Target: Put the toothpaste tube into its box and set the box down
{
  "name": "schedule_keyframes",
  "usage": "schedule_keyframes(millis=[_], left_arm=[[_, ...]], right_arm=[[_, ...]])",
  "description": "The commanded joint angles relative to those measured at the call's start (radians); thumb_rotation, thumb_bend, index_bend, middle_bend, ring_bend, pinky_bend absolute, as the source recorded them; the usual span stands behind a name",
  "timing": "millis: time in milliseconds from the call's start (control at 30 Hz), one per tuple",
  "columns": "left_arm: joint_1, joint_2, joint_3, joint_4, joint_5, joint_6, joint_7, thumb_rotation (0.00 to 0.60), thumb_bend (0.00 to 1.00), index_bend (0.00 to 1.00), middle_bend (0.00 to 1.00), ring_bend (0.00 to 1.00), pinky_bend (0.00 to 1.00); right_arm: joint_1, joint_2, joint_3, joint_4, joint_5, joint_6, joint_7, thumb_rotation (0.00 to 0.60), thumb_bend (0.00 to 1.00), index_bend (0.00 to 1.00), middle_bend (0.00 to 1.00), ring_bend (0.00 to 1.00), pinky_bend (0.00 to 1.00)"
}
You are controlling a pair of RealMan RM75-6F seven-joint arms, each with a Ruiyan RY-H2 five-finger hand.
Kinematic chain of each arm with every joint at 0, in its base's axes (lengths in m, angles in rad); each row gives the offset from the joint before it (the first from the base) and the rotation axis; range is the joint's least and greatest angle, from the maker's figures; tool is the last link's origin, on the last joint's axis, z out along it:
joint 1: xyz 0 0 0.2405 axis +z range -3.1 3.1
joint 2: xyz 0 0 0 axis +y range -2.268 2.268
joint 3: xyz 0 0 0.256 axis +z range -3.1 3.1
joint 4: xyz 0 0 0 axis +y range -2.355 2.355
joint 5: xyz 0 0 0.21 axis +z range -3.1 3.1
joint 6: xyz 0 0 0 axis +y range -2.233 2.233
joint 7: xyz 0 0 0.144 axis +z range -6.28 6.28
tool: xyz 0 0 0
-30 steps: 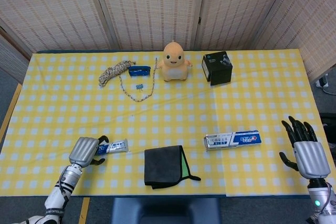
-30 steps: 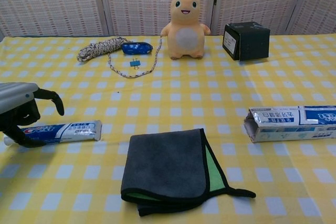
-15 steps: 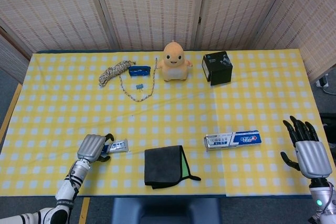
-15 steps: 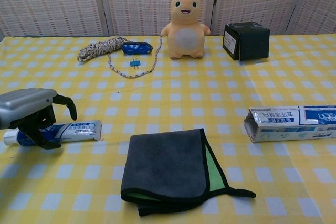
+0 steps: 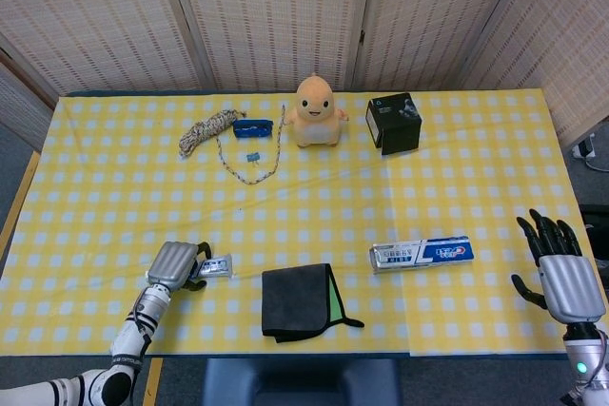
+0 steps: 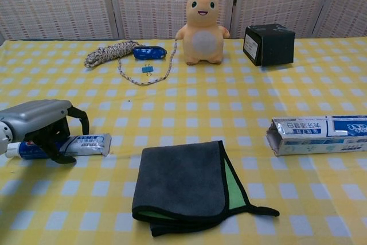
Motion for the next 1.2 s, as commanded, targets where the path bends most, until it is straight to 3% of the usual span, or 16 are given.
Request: schedule_keyframes(millis=[33, 100, 233, 333, 667, 1033, 1200], left_arm=[[-0.006, -0.008, 0.003, 0.01, -0.002, 0.0, -0.002, 0.6, 0.22, 0.5, 1.0, 1.0, 1.0], [-0.009, -0.011, 0.004, 0.014, 0.007, 0.003, -0.009, 0.6, 0.23, 0.57, 1.0, 1.0, 1.0], [-0.008, -0.007, 0.009, 0.003, 0.025, 0.005, -0.045, 0.6, 0.36, 0.75, 1.0, 1.0, 1.0], [-0.002, 0.006, 0.003, -0.025, 0.038, 0.003, -0.106, 0.6, 0.39, 0.8, 1.0, 1.0, 1.0], [0.036, 0.086, -0.012, -0.157, 0.067, 0.03, -0.275, 0.6, 0.42, 0.85, 1.0, 1.0, 1.0], [0.079, 0.162, -0.011, -0.285, 0.132, 0.059, -0.46, 0.6, 0.42, 0.85, 1.0, 1.0, 1.0], [0.089, 0.216, -0.011, -0.347, 0.17, 0.035, -0.588, 0.6, 0.42, 0.85, 1.0, 1.0, 1.0]], right_arm=[[0.0, 0.001, 0.0, 0.0, 0.002, -0.001, 0.001, 0.6, 0.33, 0.0, 0.0, 0.0, 0.0], [0.0, 0.001, 0.0, 0.0, 0.003, -0.001, 0.001, 0.6, 0.33, 0.0, 0.0, 0.0, 0.0], [-0.002, 0.001, 0.0, 0.001, 0.003, 0.001, 0.001, 0.6, 0.33, 0.0, 0.0, 0.0, 0.0], [-0.002, 0.001, -0.003, 0.0, -0.001, 0.001, 0.0, 0.6, 0.33, 0.0, 0.0, 0.0, 0.0], [0.013, -0.013, -0.019, 0.002, -0.032, -0.021, -0.011, 0.6, 0.33, 0.0, 0.0, 0.0, 0.0], [0.108, -0.007, -0.009, 0.031, 0.005, -0.191, 0.017, 0.6, 0.33, 0.0, 0.0, 0.03, 0.0], [0.141, -0.017, 0.008, 0.015, 0.053, -0.246, -0.005, 0.6, 0.32, 0.11, 0.05, 0.08, 0.0]])
